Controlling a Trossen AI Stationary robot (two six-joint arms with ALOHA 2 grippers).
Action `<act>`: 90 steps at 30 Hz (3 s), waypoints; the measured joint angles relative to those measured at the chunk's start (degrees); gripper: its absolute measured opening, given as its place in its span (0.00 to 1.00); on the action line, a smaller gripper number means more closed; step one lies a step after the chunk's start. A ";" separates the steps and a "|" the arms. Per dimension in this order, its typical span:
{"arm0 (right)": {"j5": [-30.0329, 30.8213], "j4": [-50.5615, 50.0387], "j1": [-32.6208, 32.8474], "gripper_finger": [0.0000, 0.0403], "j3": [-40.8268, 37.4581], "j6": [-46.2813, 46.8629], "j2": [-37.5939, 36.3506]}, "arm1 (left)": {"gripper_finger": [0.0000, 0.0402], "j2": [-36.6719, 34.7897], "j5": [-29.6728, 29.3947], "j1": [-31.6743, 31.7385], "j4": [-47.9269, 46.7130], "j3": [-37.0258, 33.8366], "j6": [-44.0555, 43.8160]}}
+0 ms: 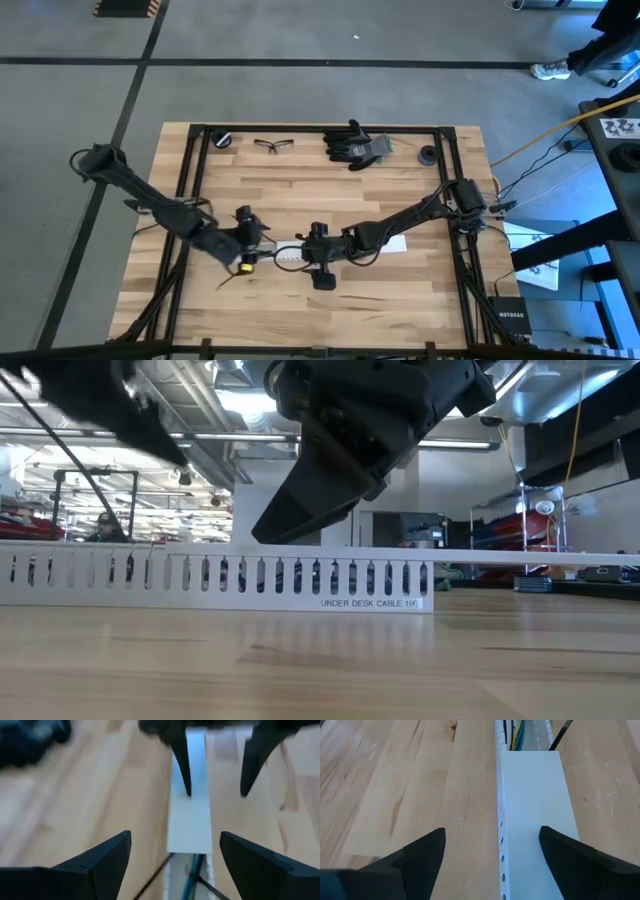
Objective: Ziptie cables
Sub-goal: Close the white cable duct
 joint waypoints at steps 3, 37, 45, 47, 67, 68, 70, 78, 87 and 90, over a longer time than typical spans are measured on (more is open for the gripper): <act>0.02 -0.06 0.00 0.77 0.00 -0.72 0.00 | 0.72 3.83 7.10 3.33 2.40 -2.29 -0.72; 1.75 0.04 0.02 0.77 -0.02 -1.53 0.09 | 0.72 21.98 7.63 0.38 18.08 -4.71 -9.18; 2.10 0.28 0.04 0.77 -0.02 -1.35 0.09 | 0.59 24.38 3.36 -2.15 21.30 -4.72 -11.81; 2.13 0.42 0.01 0.77 -0.02 -1.36 0.09 | 0.56 24.36 2.64 -2.96 20.13 -4.66 -12.97; -2.92 -9.43 -4.52 0.77 1.42 -8.35 -2.01 | 0.52 24.09 0.95 -4.06 17.76 -4.62 -12.55; -2.97 -9.13 -4.44 0.77 0.75 -8.34 -2.01 | 0.52 24.07 0.98 -4.06 17.79 -4.62 -12.41; -2.97 -8.80 -4.31 0.77 -0.18 -8.34 -1.86 | 0.52 24.07 1.01 -4.06 17.88 -4.66 -12.34; -3.01 -6.64 -4.20 0.58 -0.61 -8.60 -1.79 | 0.52 24.09 1.06 -4.06 17.82 -4.66 -11.69; -5.18 -1.18 -4.26 0.51 -0.48 -6.81 0.66 | 0.52 24.09 1.38 -3.95 18.15 -4.74 -11.54; -5.63 1.48 -4.20 0.51 -0.55 -5.57 1.26 | 0.52 24.12 1.50 -4.02 18.74 -4.84 -11.50</act>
